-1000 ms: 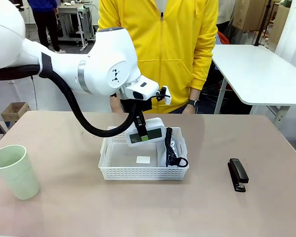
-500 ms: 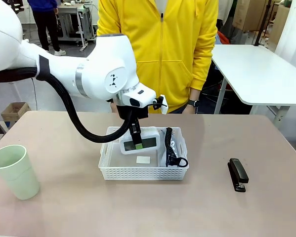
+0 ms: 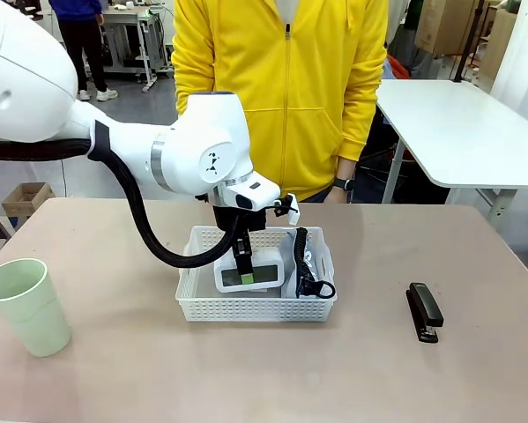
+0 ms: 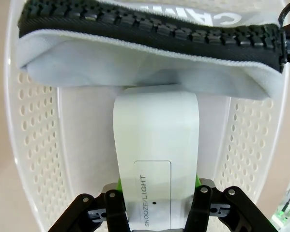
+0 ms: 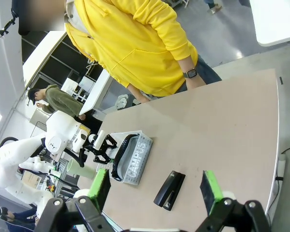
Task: Efficiently arrange items inside the basket to fit them all.
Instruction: Pick up the Digital clock and place it inside the Organizing basket.
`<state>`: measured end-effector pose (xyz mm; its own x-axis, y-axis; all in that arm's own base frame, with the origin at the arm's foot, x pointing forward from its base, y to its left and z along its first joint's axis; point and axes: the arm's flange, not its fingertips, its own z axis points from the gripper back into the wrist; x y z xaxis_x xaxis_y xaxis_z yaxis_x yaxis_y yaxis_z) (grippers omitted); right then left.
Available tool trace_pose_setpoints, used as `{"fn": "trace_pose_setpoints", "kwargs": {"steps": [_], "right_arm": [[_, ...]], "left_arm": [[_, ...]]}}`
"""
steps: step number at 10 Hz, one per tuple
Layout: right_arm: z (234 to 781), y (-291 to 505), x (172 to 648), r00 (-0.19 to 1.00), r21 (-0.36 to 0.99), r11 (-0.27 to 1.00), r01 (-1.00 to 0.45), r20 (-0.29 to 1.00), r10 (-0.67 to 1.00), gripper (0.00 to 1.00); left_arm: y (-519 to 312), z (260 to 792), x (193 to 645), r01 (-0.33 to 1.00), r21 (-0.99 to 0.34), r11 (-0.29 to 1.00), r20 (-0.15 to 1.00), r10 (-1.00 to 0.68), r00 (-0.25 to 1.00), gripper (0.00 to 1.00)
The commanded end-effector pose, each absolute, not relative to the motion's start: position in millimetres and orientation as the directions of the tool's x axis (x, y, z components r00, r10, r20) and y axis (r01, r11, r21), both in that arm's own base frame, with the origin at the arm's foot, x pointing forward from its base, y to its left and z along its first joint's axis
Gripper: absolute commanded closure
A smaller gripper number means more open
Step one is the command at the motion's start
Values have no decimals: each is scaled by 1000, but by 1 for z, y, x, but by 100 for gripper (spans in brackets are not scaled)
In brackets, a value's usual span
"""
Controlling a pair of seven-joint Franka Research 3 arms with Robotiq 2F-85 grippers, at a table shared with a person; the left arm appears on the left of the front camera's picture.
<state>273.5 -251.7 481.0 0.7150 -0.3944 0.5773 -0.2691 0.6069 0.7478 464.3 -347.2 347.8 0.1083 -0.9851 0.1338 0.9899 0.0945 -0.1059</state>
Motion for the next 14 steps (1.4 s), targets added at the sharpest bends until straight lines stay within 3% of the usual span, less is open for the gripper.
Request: {"fn": "trace_pose_setpoints", "kwargs": {"steps": [1, 6, 7, 12, 14], "right_arm": [[481, -252, 276, 692, 738, 605, -298, 604, -395, 0], [481, -252, 276, 692, 738, 605, -298, 604, -395, 0], [481, -252, 276, 692, 738, 605, -298, 604, -395, 0], [481, -252, 276, 692, 738, 605, -298, 604, -395, 0], [481, -252, 276, 692, 738, 605, -298, 604, -395, 0]], "left_arm": [[-346, 343, 463, 988, -112, 105, 133, -984, 119, 50], [-347, 338, 467, 990, -118, 76, 103, -991, 88, 49], [-346, 334, 468, 991, -118, 54, 103, -992, 67, 0], [-335, 348, 469, 995, -66, 82, 143, -986, 90, 0], [-313, 384, 459, 993, 7, 118, 192, -975, 115, 0]]}}
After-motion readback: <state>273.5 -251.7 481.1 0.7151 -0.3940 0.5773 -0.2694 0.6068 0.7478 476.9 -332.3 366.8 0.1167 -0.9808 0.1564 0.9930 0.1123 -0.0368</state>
